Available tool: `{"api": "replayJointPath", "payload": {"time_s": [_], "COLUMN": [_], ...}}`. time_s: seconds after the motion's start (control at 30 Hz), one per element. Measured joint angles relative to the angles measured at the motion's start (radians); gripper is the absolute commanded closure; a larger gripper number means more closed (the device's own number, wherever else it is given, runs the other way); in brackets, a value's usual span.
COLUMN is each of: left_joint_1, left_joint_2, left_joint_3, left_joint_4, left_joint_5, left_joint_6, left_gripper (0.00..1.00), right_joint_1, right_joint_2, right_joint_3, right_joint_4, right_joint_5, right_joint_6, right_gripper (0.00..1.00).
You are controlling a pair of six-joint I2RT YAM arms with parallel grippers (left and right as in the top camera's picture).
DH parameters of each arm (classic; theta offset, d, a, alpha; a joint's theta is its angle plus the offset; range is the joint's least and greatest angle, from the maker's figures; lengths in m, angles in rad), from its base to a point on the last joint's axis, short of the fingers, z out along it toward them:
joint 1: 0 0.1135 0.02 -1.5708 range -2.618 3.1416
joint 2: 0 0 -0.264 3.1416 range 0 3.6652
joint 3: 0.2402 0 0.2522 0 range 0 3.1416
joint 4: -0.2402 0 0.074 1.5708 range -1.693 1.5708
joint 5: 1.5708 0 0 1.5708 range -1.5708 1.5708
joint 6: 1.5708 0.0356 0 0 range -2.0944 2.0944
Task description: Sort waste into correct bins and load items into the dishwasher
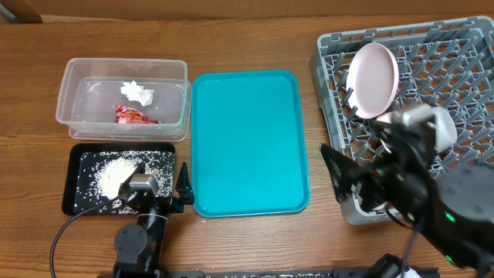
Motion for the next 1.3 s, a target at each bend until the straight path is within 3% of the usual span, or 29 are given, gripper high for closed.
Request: {"api": "replayJointPath", "payload": {"time_s": [0.33, 0.5, 0.7, 0.8, 1.03, 1.3], "left_joint_1": [0.0, 0.0, 0.0, 0.0, 0.0, 0.0], "left_joint_2": [0.0, 0.0, 0.0, 0.0, 0.0, 0.0], "left_joint_3": [0.0, 0.0, 0.0, 0.0, 0.0, 0.0], "left_joint_4": [0.0, 0.0, 0.0, 0.0, 0.0, 0.0], "left_joint_5": [0.0, 0.0, 0.0, 0.0, 0.0, 0.0], "left_joint_6": [0.0, 0.0, 0.0, 0.0, 0.0, 0.0], "left_gripper": [0.0, 0.0, 0.0, 0.0, 0.0, 0.0], "right_joint_1": [-0.001, -0.141, -0.412, -0.494, -0.521, -0.546], "right_joint_2": [-0.037, -0.101, -0.297, -0.396, -0.616, -0.811], "right_joint_3": [-0.001, -0.086, -0.353, -0.525, -0.832, -1.254], "right_joint_4": [-0.078, 0.045, 0.286, 0.314, 0.345, 0.706], "right_joint_5": [0.219, 0.249, 0.14, 0.08, 0.018, 0.001], "right_joint_6": [-0.027, -0.031, -0.032, -0.034, -0.034, -0.034], "right_gripper": [0.0, 0.0, 0.0, 0.0, 0.0, 0.0]}}
